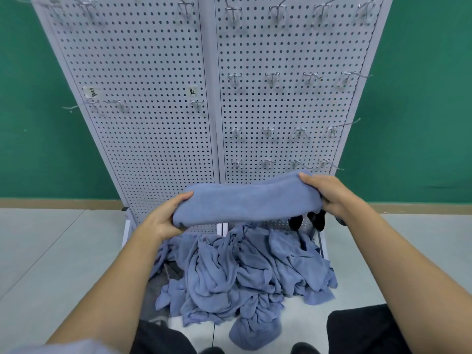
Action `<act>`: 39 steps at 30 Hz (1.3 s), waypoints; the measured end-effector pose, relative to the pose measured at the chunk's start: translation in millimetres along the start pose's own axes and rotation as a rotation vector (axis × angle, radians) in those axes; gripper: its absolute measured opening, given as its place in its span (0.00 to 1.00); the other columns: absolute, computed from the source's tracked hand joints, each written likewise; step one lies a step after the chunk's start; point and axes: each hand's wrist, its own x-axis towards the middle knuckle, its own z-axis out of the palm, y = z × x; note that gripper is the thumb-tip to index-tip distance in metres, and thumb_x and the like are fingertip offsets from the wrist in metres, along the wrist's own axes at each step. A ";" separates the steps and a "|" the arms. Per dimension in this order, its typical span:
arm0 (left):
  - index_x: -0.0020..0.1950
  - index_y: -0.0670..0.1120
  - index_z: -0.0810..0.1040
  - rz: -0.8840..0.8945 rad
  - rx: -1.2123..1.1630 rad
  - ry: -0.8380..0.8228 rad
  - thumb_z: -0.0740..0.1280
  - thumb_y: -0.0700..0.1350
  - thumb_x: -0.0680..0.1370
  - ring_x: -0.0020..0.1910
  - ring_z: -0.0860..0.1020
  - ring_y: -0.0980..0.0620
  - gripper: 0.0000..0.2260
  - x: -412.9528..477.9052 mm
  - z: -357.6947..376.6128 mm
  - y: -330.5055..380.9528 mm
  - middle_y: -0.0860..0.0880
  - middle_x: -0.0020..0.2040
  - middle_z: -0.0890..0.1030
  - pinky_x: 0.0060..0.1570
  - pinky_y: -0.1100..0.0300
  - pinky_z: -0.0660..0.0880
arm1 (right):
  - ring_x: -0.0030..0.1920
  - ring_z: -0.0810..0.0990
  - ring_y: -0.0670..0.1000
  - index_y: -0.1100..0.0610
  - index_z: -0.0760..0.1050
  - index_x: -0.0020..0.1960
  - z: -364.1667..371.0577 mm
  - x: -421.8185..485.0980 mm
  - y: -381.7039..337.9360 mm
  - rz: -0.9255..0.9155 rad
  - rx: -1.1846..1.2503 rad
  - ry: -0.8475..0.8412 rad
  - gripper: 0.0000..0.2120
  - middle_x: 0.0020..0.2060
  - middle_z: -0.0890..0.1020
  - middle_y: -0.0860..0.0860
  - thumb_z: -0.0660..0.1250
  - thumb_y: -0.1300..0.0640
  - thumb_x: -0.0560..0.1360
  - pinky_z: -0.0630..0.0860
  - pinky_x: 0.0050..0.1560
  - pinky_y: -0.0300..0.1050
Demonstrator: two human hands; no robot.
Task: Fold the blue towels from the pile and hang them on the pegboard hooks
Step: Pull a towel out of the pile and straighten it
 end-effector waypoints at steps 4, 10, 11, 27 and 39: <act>0.49 0.41 0.78 0.055 0.074 0.042 0.65 0.44 0.78 0.28 0.81 0.53 0.06 -1.5 -14.8 11.8 0.47 0.33 0.83 0.27 0.63 0.77 | 0.43 0.83 0.49 0.65 0.78 0.48 -1.7 3.6 21.4 0.113 0.039 -0.210 0.05 0.45 0.84 0.56 0.69 0.63 0.75 0.81 0.40 0.39; 0.49 0.41 0.79 0.230 0.327 0.096 0.65 0.42 0.79 0.30 0.80 0.55 0.06 -0.4 -24.5 16.4 0.49 0.33 0.83 0.30 0.61 0.76 | 0.44 0.79 0.54 0.62 0.78 0.57 -5.9 5.7 27.7 0.044 -0.191 -0.284 0.11 0.48 0.83 0.57 0.67 0.58 0.77 0.79 0.38 0.41; 0.47 0.41 0.79 0.249 0.370 0.106 0.65 0.42 0.79 0.31 0.80 0.54 0.06 -0.9 -25.1 16.3 0.48 0.34 0.83 0.31 0.60 0.76 | 0.41 0.78 0.54 0.61 0.78 0.55 -7.1 4.9 28.6 0.027 -0.234 -0.282 0.10 0.45 0.82 0.56 0.67 0.57 0.77 0.77 0.37 0.41; 0.55 0.47 0.78 0.451 0.246 -0.119 0.56 0.32 0.80 0.35 0.80 0.57 0.15 -20.8 -25.7 28.0 0.50 0.44 0.85 0.31 0.67 0.77 | 0.37 0.82 0.48 0.55 0.79 0.50 -21.4 -0.2 22.1 -0.214 0.025 -0.256 0.13 0.38 0.85 0.50 0.60 0.70 0.78 0.80 0.38 0.38; 0.40 0.45 0.80 0.428 0.191 -0.146 0.53 0.47 0.80 0.38 0.77 0.50 0.18 -23.2 -18.1 28.5 0.47 0.42 0.81 0.37 0.57 0.76 | 0.46 0.76 0.56 0.55 0.79 0.41 -13.3 -10.4 14.8 -0.250 0.030 -0.183 0.16 0.50 0.78 0.56 0.56 0.62 0.80 0.74 0.52 0.54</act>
